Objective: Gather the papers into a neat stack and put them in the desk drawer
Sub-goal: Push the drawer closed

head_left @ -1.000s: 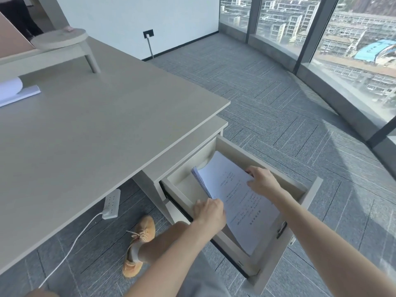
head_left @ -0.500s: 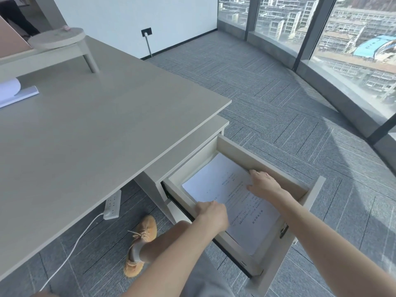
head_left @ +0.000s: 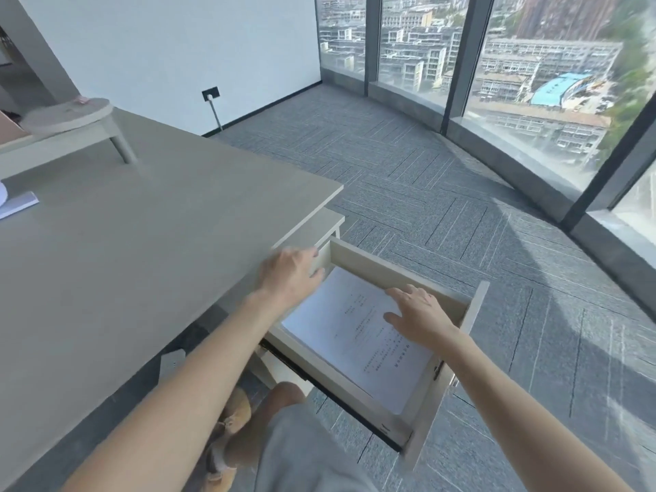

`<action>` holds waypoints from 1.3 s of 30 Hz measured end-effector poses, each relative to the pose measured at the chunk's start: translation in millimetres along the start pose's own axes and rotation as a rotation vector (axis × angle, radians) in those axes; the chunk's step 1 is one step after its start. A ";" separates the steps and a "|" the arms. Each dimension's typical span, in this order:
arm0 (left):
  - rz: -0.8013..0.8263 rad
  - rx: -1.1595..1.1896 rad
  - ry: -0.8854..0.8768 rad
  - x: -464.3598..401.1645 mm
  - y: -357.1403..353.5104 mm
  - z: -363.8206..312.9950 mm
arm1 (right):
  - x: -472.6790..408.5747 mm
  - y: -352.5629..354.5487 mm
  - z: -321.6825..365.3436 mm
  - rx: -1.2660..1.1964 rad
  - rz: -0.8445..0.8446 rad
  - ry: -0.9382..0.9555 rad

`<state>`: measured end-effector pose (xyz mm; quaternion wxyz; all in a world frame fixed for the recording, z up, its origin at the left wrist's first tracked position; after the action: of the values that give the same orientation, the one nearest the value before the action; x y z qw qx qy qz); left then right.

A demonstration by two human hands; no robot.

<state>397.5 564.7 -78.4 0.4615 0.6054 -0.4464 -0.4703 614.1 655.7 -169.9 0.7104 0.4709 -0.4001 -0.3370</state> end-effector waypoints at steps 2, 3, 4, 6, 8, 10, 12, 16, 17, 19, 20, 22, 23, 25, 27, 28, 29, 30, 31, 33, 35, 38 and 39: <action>-0.103 0.017 -0.054 -11.1 21.5 14.3 | 18.5 8.1 -8.5 -0.069 -0.097 -0.012; -0.129 0.010 -0.084 -16.9 28.5 22.8 | 28.1 11.0 -14.3 -0.109 -0.150 -0.022; -0.130 -0.005 -0.109 -22.0 32.7 31.9 | 37.4 12.6 -20.5 -0.141 -0.202 -0.029; -0.025 -0.039 -0.077 -30.3 28.5 55.0 | 54.1 14.9 -33.4 -0.161 -0.272 -0.054; 0.182 -0.073 0.026 -28.3 14.7 75.3 | 67.7 14.2 -46.8 -0.158 -0.282 -0.121; 0.302 -0.168 0.062 -19.1 0.3 86.3 | 77.8 8.7 -60.2 -0.189 -0.254 -0.201; 0.280 -0.244 0.040 -13.6 -5.5 88.9 | 86.6 1.1 -70.6 -0.257 -0.208 -0.266; 0.272 -0.213 0.017 -18.5 -0.6 97.2 | 97.9 -3.2 -80.5 -0.461 -0.081 -0.310; 0.285 -0.205 0.012 -19.7 0.2 100.2 | 98.5 -3.0 -81.1 -0.475 -0.033 -0.297; 0.274 -0.209 0.005 -19.9 -0.3 104.3 | 98.3 -4.1 -81.1 -0.511 0.055 -0.263; 0.258 -0.212 0.004 -20.2 -1.3 105.3 | 98.1 -4.4 -79.9 -0.524 0.086 -0.253; 0.231 -0.207 0.006 -20.9 -2.1 104.7 | 97.7 -5.1 -76.8 -0.539 0.129 -0.245; 0.225 -0.206 0.006 -21.3 -2.6 104.8 | 97.5 -4.9 -74.6 -0.557 0.146 -0.245; 0.219 -0.208 0.005 -20.9 -3.1 105.1 | 95.8 -5.0 -70.8 -0.605 0.171 -0.253; 0.208 -0.203 0.005 -20.0 -2.9 105.0 | 92.7 -6.1 -67.0 -0.635 0.183 -0.252; 0.201 -0.196 0.005 -19.6 -2.8 104.5 | 90.6 -6.7 -64.6 -0.646 0.184 -0.249; 0.195 -0.188 0.003 -19.4 -2.5 103.7 | 88.2 -7.5 -62.0 -0.654 0.185 -0.248; 0.190 -0.183 0.000 -19.3 -2.2 103.2 | 86.2 -7.8 -58.5 -0.659 0.188 -0.246; 0.187 -0.179 -0.002 -19.2 -1.8 103.0 | 83.7 -8.3 -54.6 -0.665 0.192 -0.241; 0.182 -0.165 -0.006 -19.5 -0.6 101.2 | 79.0 -8.7 -47.4 -0.684 0.200 -0.231; 0.175 -0.154 -0.007 -19.0 0.4 101.5 | 72.0 -10.4 -37.8 -0.703 0.206 -0.216; 0.170 -0.145 -0.006 -17.9 0.5 101.5 | 60.9 -11.3 -21.0 -0.702 0.206 -0.179; 0.169 -0.139 -0.007 -17.6 0.9 101.4 | 56.6 -12.3 -15.7 -0.703 0.209 -0.168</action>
<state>295.2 567.6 -88.1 0.5392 0.5303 -0.4637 -0.4615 652.4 609.4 -171.0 0.8240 0.1256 -0.3626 -0.4169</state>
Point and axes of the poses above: each hand's wrist, its own x-axis away from the middle knuckle, its own y-axis out of the back of the hand, z = x × y, the point moved 3 cm from there along -x, towards the middle knuckle, and after that the axes turned 10 degrees about -y, right-handed, at the moved point
